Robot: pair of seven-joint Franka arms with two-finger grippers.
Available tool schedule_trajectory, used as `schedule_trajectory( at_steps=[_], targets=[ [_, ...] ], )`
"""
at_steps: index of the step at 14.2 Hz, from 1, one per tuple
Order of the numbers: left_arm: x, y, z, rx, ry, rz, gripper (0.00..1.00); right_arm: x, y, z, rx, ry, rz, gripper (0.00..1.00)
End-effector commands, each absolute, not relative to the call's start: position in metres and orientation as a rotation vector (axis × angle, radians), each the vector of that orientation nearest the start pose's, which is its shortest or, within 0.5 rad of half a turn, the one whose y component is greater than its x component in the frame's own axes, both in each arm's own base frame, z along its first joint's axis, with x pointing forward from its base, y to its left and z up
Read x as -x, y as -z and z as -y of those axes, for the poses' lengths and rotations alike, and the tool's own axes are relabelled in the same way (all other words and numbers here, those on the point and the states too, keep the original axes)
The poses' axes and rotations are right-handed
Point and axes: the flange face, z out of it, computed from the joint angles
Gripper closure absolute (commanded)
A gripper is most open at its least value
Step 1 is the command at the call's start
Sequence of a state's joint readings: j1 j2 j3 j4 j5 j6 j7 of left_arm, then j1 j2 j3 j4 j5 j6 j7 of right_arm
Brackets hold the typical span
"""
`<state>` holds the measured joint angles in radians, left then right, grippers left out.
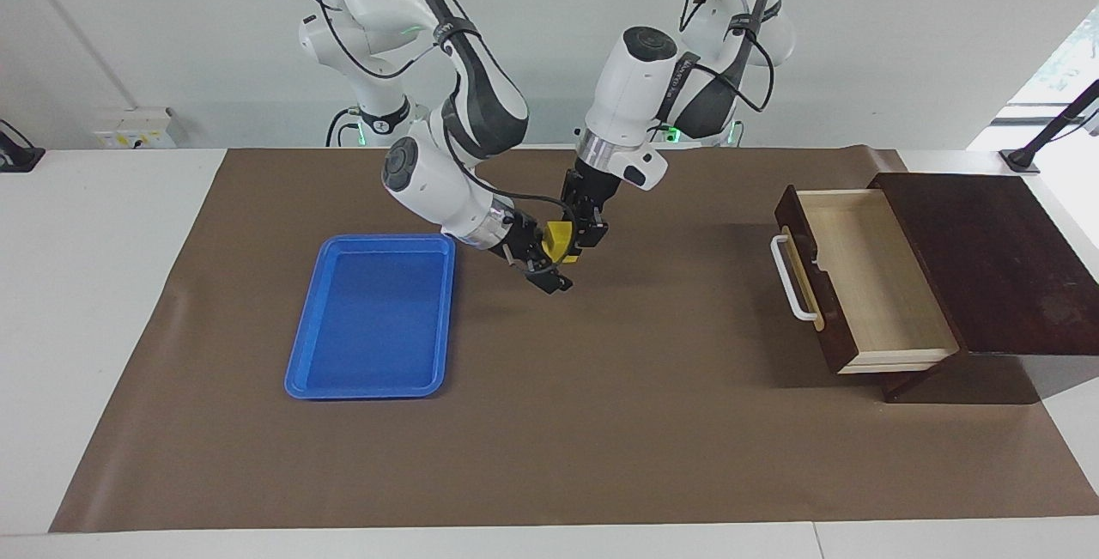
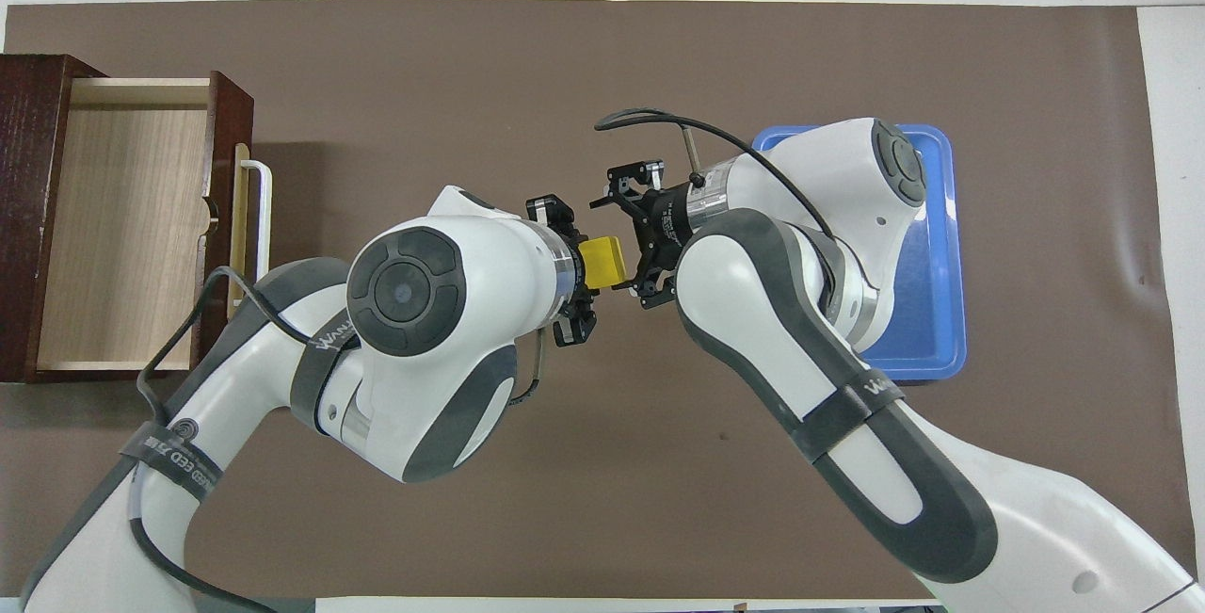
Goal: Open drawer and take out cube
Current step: 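Grasp the yellow cube with the right gripper from the left gripper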
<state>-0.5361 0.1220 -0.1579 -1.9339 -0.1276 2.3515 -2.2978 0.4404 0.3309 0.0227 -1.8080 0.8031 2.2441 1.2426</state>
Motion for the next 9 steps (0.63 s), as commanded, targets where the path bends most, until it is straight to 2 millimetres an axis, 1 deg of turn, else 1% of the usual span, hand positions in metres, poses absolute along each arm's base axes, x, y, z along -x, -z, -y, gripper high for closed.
schedule_trajectory(
  at_steps=[1, 5, 6, 7, 9],
  targets=[
    [-0.4662, -0.4533, 0.3891, -1.867, 0.155, -2.121, 1.0, -0.5831, -0.3859, -0.3148, 2.036, -0.572, -1.537, 0.0],
    [-0.4663, -0.4516, 0.387, -1.867, 0.155, -2.128, 1.0, -0.583, -0.3861, -0.3144, 2.042, -0.576, -1.535, 0.0],
    [-0.4667, -0.4508, 0.3861, -1.867, 0.155, -2.131, 1.0, -0.5835, -0.3861, -0.3135, 2.042, -0.575, -1.534, 0.02],
    [-0.4682, -0.4505, 0.3839, -1.864, 0.155, -2.137, 1.0, -0.5844, -0.3838, -0.3079, 2.042, -0.579, -1.542, 0.03],
    [-0.4685, -0.4508, 0.3839, -1.862, 0.154, -2.135, 1.0, -0.584, -0.3867, -0.3078, 2.042, -0.577, -1.538, 0.04]
  ],
)
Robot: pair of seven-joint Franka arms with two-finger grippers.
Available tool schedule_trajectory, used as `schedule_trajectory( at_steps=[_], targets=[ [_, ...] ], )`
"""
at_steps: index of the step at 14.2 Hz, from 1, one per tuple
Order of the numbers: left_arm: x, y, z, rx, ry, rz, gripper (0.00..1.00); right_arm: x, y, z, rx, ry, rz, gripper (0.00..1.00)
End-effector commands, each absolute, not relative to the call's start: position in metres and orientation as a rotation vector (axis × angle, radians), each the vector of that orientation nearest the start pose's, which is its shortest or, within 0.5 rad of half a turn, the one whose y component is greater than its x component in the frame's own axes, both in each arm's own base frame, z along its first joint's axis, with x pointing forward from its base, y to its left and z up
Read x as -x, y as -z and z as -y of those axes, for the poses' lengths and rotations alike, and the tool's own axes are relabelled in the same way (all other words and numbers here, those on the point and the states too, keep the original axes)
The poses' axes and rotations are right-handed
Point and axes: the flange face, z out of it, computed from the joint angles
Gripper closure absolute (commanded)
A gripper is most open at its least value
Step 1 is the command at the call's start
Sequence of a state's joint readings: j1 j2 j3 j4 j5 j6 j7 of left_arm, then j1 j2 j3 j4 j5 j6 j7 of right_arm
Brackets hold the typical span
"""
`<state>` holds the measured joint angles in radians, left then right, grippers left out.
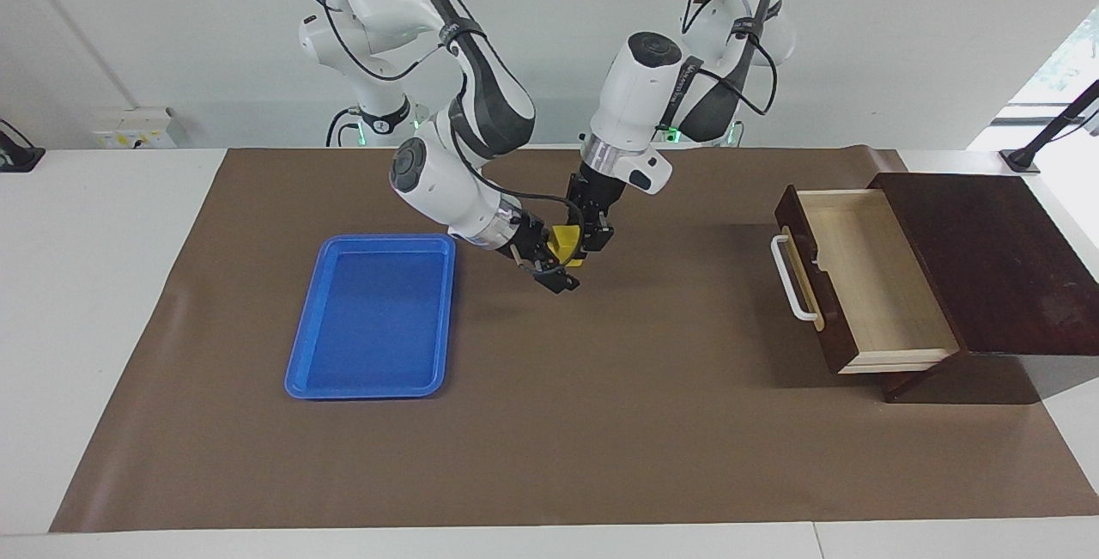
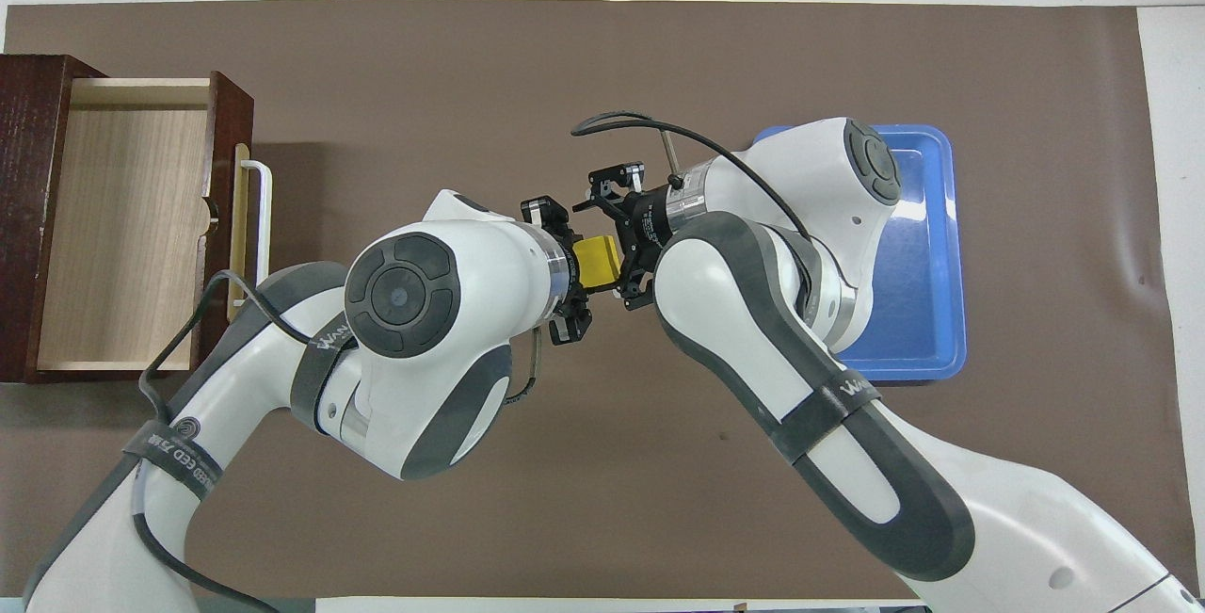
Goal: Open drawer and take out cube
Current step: 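Grasp the yellow cube with the right gripper from the left gripper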
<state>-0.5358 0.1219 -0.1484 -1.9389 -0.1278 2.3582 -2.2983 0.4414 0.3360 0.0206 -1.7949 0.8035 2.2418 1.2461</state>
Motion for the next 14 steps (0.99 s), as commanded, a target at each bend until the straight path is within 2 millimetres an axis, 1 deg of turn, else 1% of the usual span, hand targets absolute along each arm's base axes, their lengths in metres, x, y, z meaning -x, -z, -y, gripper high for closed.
schedule_trajectory(
  at_steps=[1, 3, 4, 5, 6, 7, 8, 9, 11, 14],
  targets=[
    [-0.469, -0.451, 0.383, -1.86, 0.154, -2.136, 1.0, -0.582, -0.387, -0.308, 2.047, -0.576, -1.533, 0.04],
    [-0.47, -0.451, 0.382, -1.858, 0.153, -2.138, 1.0, -0.581, -0.388, -0.31, 2.052, -0.575, -1.529, 0.05],
    [-0.47, -0.451, 0.382, -1.857, 0.153, -2.139, 1.0, -0.58, -0.388, -0.31, 2.052, -0.576, -1.528, 0.1],
    [-0.47, -0.451, 0.382, -1.857, 0.153, -2.139, 1.0, -0.581, -0.388, -0.31, 2.052, -0.575, -1.529, 0.19],
    [-0.47, -0.451, 0.382, -1.857, 0.153, -2.139, 1.0, -0.581, -0.388, -0.31, 2.05, -0.576, -1.533, 0.31],
    [-0.47, -0.451, 0.382, -1.857, 0.153, -2.139, 1.0, -0.579, -0.389, -0.313, 2.05, -0.575, -1.533, 0.39],
    [-0.471, -0.451, 0.381, -1.855, 0.152, -2.14, 1.0, -0.578, -0.395, -0.314, 2.044, -0.573, -1.533, 0.57],
    [-0.471, -0.451, 0.381, -1.855, 0.152, -2.14, 1.0, -0.577, -0.401, -0.314, 2.027, -0.574, -1.551, 1.0],
    [-0.471, -0.451, 0.381, -1.855, 0.152, -2.14, 1.0, -0.576, -0.415, -0.314, 2.014, -0.568, -1.547, 1.0],
    [-0.471, -0.45, 0.381, -1.86, 0.152, -2.14, 1.0, -0.577, -0.423, -0.312, 2.015, -0.569, -1.535, 1.0]
  ],
)
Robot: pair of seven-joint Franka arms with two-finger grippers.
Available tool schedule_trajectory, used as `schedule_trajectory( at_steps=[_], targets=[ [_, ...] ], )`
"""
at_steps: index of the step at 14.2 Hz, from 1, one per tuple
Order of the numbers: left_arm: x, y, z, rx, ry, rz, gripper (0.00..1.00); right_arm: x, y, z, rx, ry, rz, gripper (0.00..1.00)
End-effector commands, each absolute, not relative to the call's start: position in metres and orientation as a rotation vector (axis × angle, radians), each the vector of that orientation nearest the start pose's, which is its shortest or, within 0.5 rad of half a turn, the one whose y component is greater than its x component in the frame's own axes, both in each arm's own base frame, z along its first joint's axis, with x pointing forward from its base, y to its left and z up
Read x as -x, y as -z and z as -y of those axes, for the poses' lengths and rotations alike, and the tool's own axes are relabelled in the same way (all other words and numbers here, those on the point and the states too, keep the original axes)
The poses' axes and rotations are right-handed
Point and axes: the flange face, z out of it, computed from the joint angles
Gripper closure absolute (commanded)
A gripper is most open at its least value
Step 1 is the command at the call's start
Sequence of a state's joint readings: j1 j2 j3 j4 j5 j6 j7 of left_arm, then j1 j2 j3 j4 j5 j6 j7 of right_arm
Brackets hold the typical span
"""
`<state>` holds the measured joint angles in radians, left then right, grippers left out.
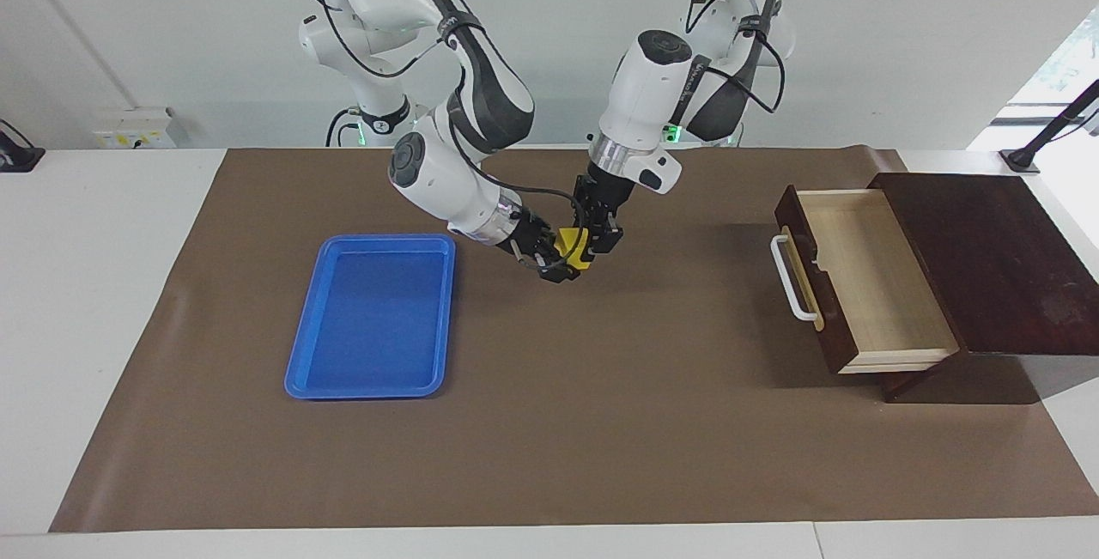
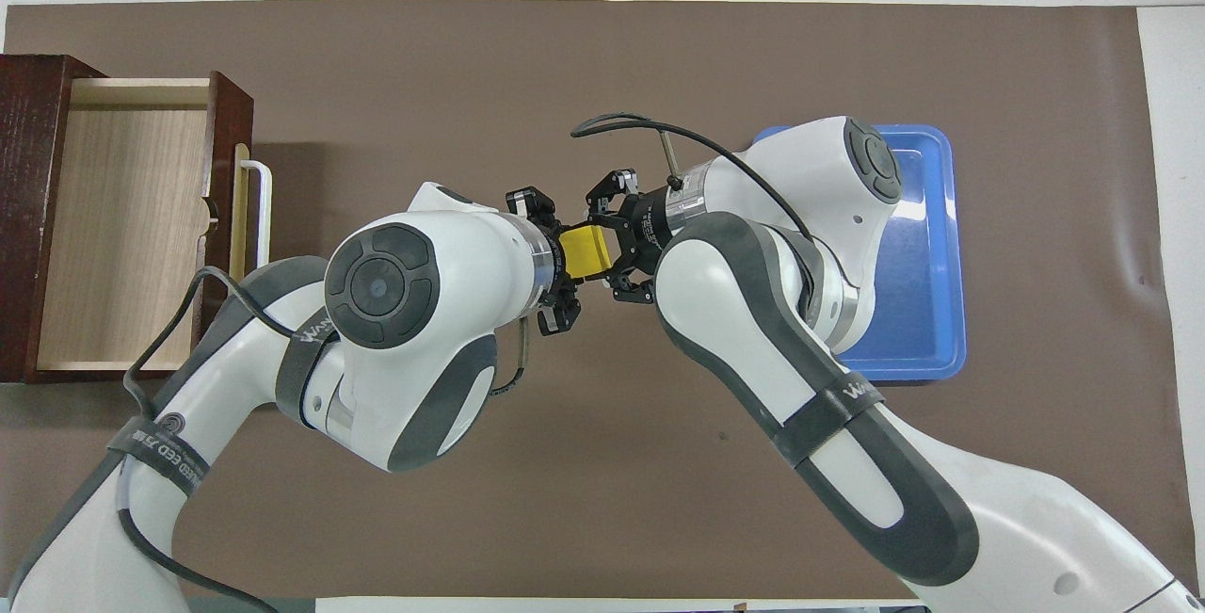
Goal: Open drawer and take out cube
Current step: 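Grasp the yellow cube with the right gripper from the left gripper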
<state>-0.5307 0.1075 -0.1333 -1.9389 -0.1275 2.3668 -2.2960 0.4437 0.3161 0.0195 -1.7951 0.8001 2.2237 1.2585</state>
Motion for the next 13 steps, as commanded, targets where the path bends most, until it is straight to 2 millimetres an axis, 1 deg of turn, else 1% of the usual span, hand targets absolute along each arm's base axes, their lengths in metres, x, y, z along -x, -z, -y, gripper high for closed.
schedule_trajectory(
  at_steps=[1, 3, 4, 5, 6, 8, 9, 11, 12, 13],
  targets=[
    [-0.471, -0.45, 0.381, -1.86, 0.152, -2.14, 0.99, -0.578, -0.426, -0.311, 2.018, -0.571, -1.527, 1.0],
    [-0.47, -0.45, 0.381, -1.863, 0.152, -2.139, 0.87, -0.582, -0.432, -0.309, 2.019, -0.574, -1.516, 1.0],
    [-0.47, -0.45, 0.381, -1.869, 0.151, -2.133, 0.7, -0.583, -0.432, -0.307, 2.017, -0.575, -1.517, 1.0],
    [-0.47, -0.45, 0.381, -1.875, 0.149, -2.131, 0.33, -0.582, -0.432, -0.308, 2.019, -0.578, -1.517, 1.0],
    [-0.471, -0.452, 0.38, -1.875, 0.15, -2.132, 0.0, -0.583, -0.432, -0.306, 2.02, -0.578, -1.516, 1.0],
    [-0.474, -0.452, 0.377, -1.873, 0.15, -2.144, 0.0, -0.584, -0.432, -0.305, 2.017, -0.578, -1.518, 1.0],
    [-0.479, -0.453, 0.37, -1.861, 0.146, -2.16, 0.0, -0.585, -0.432, -0.302, 2.015, -0.578, -1.52, 1.0],
    [-0.498, -0.462, 0.343, -1.852, 0.13, -2.212, 0.0, -0.586, -0.431, -0.298, 2.016, -0.587, -1.523, 1.0],
    [-0.51, -0.463, 0.323, -1.883, 0.118, -2.229, 0.0, -0.588, -0.431, -0.293, 2.016, -0.59, -1.525, 1.0],
    [-0.521, -0.464, 0.3, -1.935, 0.095, -2.229, 0.0, -0.594, -0.43, -0.278, 2.003, -0.586, -1.541, 1.0]
  ],
)
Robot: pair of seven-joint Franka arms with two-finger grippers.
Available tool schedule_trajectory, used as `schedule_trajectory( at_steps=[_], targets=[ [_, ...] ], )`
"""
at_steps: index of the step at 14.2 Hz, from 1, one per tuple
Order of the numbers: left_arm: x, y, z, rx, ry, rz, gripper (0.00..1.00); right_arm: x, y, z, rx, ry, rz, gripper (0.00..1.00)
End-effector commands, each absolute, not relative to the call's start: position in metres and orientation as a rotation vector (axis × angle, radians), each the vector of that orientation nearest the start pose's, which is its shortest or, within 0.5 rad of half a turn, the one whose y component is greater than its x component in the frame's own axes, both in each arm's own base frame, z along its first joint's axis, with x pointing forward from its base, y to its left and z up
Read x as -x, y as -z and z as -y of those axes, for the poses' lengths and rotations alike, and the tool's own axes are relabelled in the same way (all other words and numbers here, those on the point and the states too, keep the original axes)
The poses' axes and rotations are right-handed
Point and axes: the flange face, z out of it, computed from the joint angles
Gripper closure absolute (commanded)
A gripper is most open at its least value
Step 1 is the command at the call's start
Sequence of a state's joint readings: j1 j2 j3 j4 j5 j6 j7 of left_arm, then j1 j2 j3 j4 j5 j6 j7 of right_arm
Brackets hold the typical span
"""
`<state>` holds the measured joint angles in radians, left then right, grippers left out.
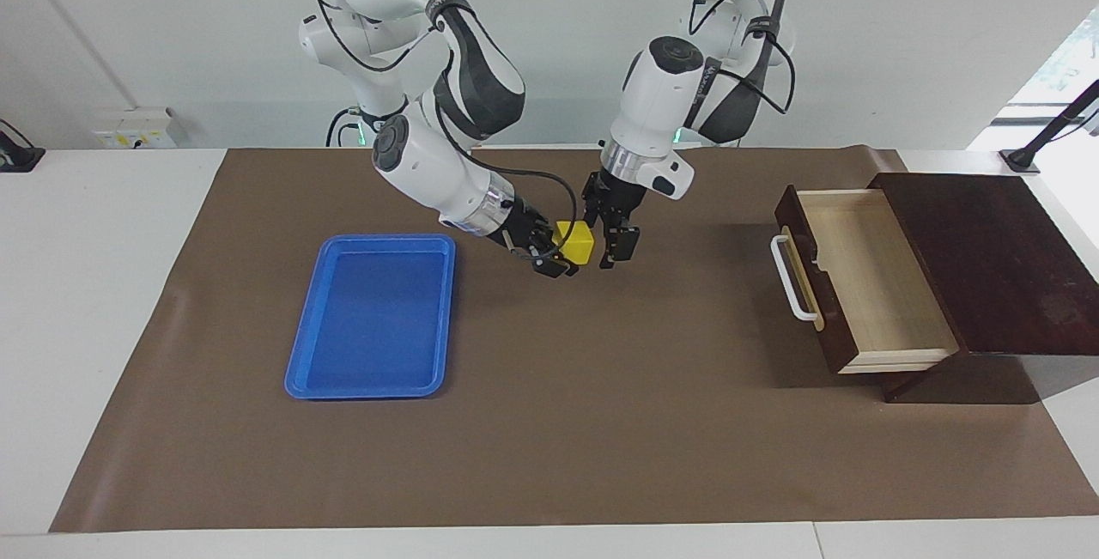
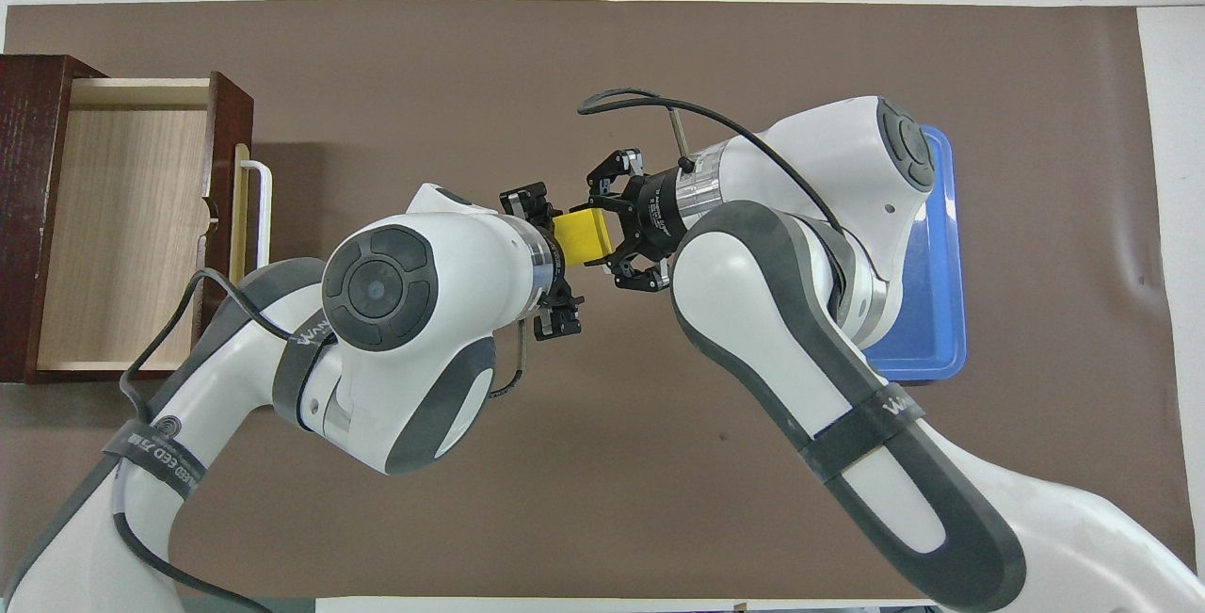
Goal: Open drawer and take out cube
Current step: 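Carry the cube into the blue tray while the left gripper closes drawer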
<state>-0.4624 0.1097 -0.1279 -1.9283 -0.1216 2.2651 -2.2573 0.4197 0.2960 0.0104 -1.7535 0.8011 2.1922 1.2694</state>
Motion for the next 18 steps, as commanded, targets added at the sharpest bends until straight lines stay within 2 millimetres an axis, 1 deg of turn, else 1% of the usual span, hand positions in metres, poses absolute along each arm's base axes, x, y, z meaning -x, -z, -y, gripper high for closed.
schedule_trajectory(
  at_steps=[1, 2, 3, 4, 6, 7, 8, 10, 11, 12, 14, 15, 17, 18],
  targets=[
    [-0.531, -0.461, 0.276, -1.987, 0.071, -2.228, 0.0, -0.599, -0.429, -0.265, 1.993, -0.585, -1.552, 1.0],
    [-0.54, -0.458, 0.252, -2.029, 0.042, -2.234, 0.0, -0.606, -0.428, -0.247, 1.979, -0.588, -1.57, 1.0],
    [-0.546, -0.456, 0.227, -2.08, -0.014, -2.258, 0.0, -0.613, -0.427, -0.223, 1.955, -0.595, -1.6, 1.0],
    [-0.552, -0.455, 0.203, -2.128, -0.102, -2.281, 0.0, -0.619, -0.424, -0.197, 1.94, -0.604, -1.618, 1.0],
    [-0.563, -0.454, 0.155, -2.152, -0.22, -2.354, 0.0, -0.629, -0.419, -0.145, 1.886, -0.606, -1.673, 1.0],
    [-0.568, -0.454, 0.137, -2.184, -0.281, -2.362, 0.0, -0.633, -0.413, -0.121, 1.857, -0.606, -1.706, 1.0],
    [-0.573, -0.456, 0.119, -2.212, -0.313, -2.355, 0.0, -0.636, -0.403, -0.099, 1.832, -0.606, -1.728, 1.0],
    [-0.58, -0.455, 0.085, -2.273, -0.305, -2.314, 0.0, -0.646, -0.377, -0.056, 1.792, -0.601, -1.769, 1.0],
    [-0.583, -0.454, 0.063, -2.307, -0.293, -2.298, 0.0, -0.649, -0.361, -0.049, 1.803, -0.598, -1.763, 1.0],
    [-0.585, -0.454, 0.046, -2.323, -0.287, -2.289, 0.0, -0.652, -0.349, -0.046, 1.811, -0.595, -1.747, 1.0],
    [-0.587, -0.454, 0.021, -2.351, -0.283, -2.267, 0.0, -0.656, -0.324, -0.034, 1.781, -0.615, -1.726, 1.0],
    [-0.588, -0.454, 0.006, -2.375, -0.283, -2.248, 0.0, -0.656, -0.316, -0.033, 1.797, -0.608, -1.709, 1.0],
    [-0.59, -0.455, -0.025, -2.394, -0.298, -2.22, 0.0, -0.655, -0.308, -0.031, 1.809, -0.593, -1.698, 1.0],
    [-0.59, -0.455, -0.039, -2.397, -0.302, -2.213, 0.0, -0.654, -0.299, -0.029, 1.825, -0.598, -1.684, 1.0]
  ],
)
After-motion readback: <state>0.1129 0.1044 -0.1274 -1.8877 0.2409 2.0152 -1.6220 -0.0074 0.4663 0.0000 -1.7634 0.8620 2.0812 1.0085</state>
